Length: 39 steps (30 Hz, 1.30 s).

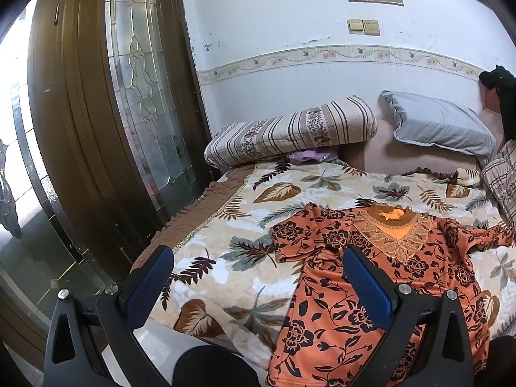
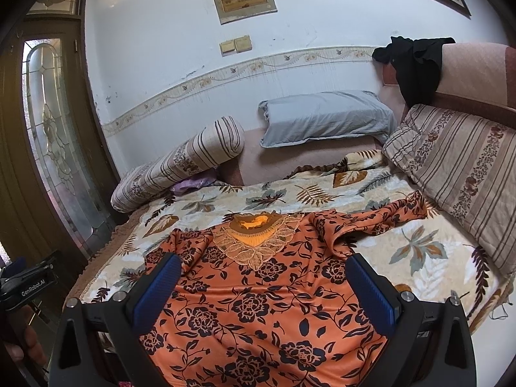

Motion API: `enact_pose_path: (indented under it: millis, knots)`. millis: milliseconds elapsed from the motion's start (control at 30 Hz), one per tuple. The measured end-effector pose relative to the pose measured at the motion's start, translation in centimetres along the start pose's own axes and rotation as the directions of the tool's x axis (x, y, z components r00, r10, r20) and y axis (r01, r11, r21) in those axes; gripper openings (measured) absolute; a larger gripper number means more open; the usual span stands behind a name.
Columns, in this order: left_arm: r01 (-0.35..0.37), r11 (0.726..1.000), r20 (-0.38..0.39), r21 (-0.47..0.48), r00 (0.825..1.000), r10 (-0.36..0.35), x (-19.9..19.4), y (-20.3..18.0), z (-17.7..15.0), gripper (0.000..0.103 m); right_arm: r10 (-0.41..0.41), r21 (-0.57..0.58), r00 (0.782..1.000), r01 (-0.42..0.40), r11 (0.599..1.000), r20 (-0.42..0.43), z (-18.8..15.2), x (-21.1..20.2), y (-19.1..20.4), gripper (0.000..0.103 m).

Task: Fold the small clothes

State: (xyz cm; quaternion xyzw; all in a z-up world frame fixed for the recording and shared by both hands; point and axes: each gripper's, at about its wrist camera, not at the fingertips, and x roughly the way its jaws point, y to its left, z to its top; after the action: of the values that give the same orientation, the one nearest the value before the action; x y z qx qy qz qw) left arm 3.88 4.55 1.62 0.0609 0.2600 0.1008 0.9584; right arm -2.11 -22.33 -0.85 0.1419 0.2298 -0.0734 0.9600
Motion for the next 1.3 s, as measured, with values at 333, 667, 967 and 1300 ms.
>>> enact_pose_path:
  millis: [333,667,967,1300]
  knots:
    - [0.007,1.000,-0.004,0.008,1.000,-0.007,0.3,-0.6,0.1,0.103,-0.011,0.010,1.000,0.011,1.000,0.009,0.4,-0.2,-0.7,0.103]
    - [0.001,1.000,-0.015,0.010,1.000,-0.001,1.0,-0.7,0.1,0.103,-0.008,-0.001,1.000,0.008,1.000,-0.011,0.2,0.6,-0.4,0.103]
    - [-0.006,1.000,-0.006,0.008,1.000,0.006,0.8,-0.5,0.4,0.103,-0.008,0.007,1.000,0.008,1.000,-0.011,0.3,0.7,-0.4,0.103]
    - [-0.009,1.000,-0.011,0.004,1.000,0.009,0.9,-0.3,0.3,0.103,-0.010,0.008,1.000,0.010,1.000,-0.009,0.3,0.6,-0.6,0.103]
